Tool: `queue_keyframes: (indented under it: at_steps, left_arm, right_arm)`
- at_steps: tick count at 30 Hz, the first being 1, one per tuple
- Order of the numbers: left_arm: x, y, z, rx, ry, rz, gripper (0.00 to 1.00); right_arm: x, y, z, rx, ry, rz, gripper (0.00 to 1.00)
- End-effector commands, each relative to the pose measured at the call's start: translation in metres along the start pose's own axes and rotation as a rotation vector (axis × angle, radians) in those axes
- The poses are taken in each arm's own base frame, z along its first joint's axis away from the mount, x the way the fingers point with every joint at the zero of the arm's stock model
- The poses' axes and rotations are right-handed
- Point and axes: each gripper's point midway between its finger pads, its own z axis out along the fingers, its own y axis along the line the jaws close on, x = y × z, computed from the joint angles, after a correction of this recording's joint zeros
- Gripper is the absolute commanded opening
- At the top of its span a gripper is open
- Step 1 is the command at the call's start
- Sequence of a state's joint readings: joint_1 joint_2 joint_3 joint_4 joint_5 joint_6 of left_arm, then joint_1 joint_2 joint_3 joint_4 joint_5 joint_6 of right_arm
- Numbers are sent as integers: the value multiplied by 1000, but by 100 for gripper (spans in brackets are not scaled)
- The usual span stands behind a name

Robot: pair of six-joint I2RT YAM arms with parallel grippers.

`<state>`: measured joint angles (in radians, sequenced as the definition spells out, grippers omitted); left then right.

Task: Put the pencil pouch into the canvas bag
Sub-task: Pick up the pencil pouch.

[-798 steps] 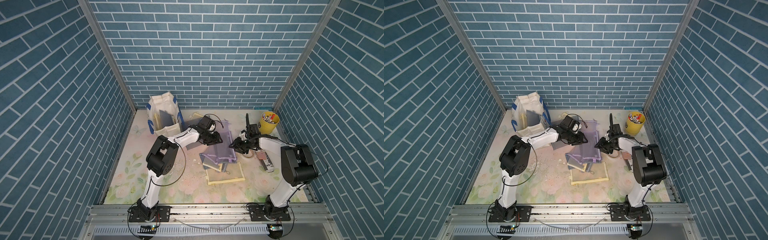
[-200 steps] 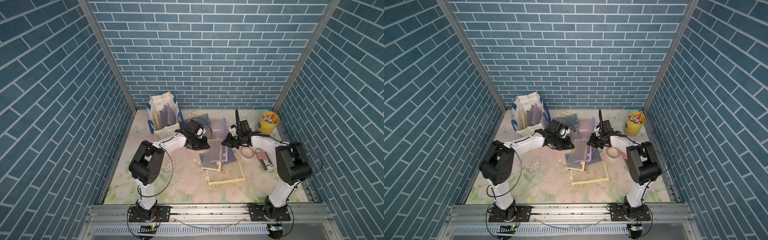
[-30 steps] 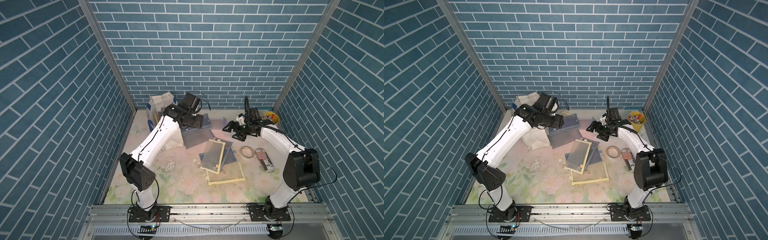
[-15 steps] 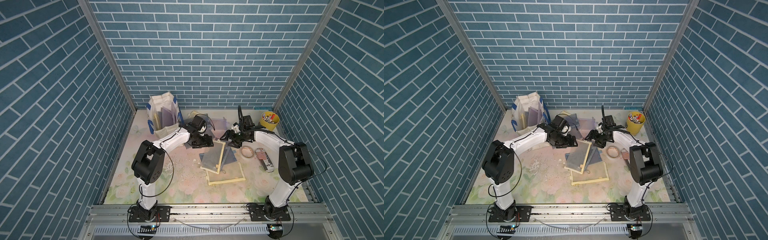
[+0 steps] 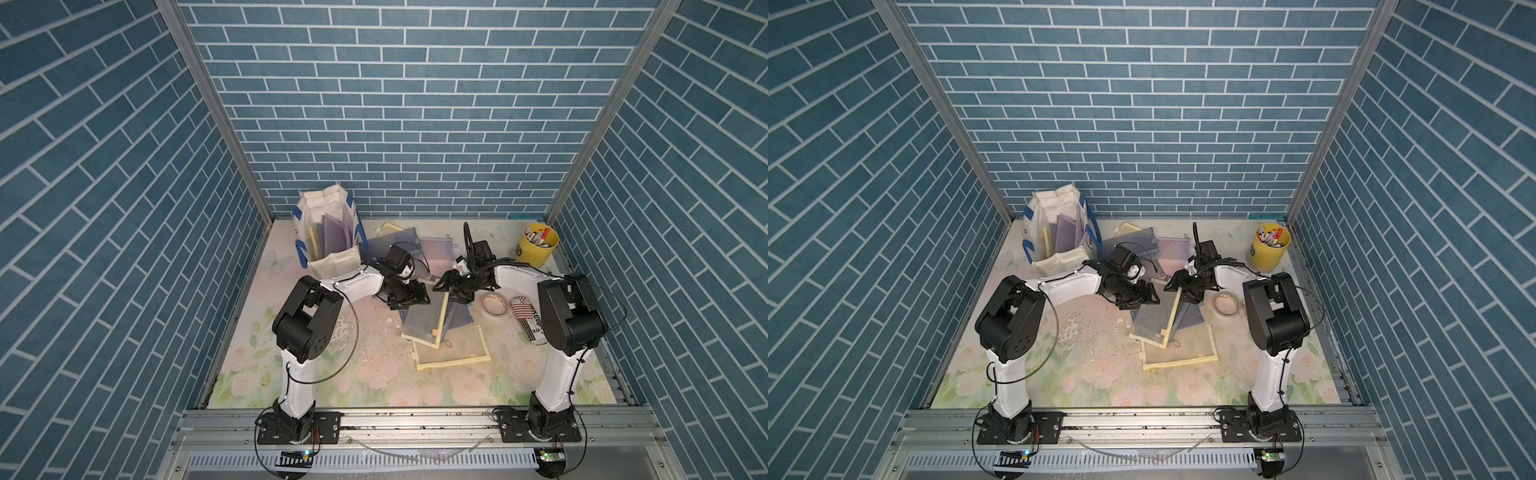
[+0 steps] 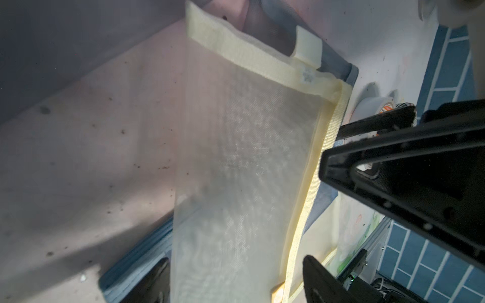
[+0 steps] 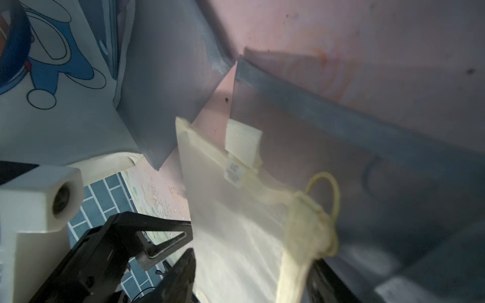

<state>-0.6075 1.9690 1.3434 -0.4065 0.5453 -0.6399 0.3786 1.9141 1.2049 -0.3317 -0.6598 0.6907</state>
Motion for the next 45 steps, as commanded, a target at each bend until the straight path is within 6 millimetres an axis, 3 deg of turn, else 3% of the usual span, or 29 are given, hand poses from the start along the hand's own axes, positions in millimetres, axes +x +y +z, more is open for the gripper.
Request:
queue_keyframes:
  at_steps: [1, 5, 10, 15, 20, 27, 32, 37, 40, 43, 45]
  left_arm:
    - [1, -17, 3, 58, -10, 0, 76]
    - [-1, -25, -4, 74, -24, 9, 74]
    - [-5, -36, -16, 105, -59, 21, 74]
    - [-12, -47, -36, 108, -123, 71, 73]
    - [-25, -57, -73, 107, -201, 124, 73]
    - [-45, -64, -151, 94, -355, 241, 74]
    - [-48, -84, -200, 185, -439, 331, 78]
    - [-44, -104, -220, 255, -472, 406, 80]
    - [-43, -118, -228, 324, -498, 424, 80]
    - [-45, -126, -230, 385, -511, 423, 75]
    - [-45, -130, -231, 418, -517, 421, 65]
  right_arm:
    - [6, 1, 9, -33, 15, 15, 59]
    - [3, 11, 6, -80, -15, 11, 42]
    - [1, 23, -3, -98, -26, -23, 29]
    - [-4, 49, -25, -140, -63, -102, 0]
    - [-10, 95, -61, -257, -128, -220, 0]
    - [-20, 172, -133, -528, -245, -363, 0]
    - [-17, 215, -167, -638, -252, -469, 0]
    - [-9, 245, -192, -735, -235, -541, 0]
    - [-7, 254, -197, -770, -215, -549, 0]
    - [-6, 257, -195, -780, -201, -559, 0]
    - [-6, 261, -197, -796, -202, -563, 0]
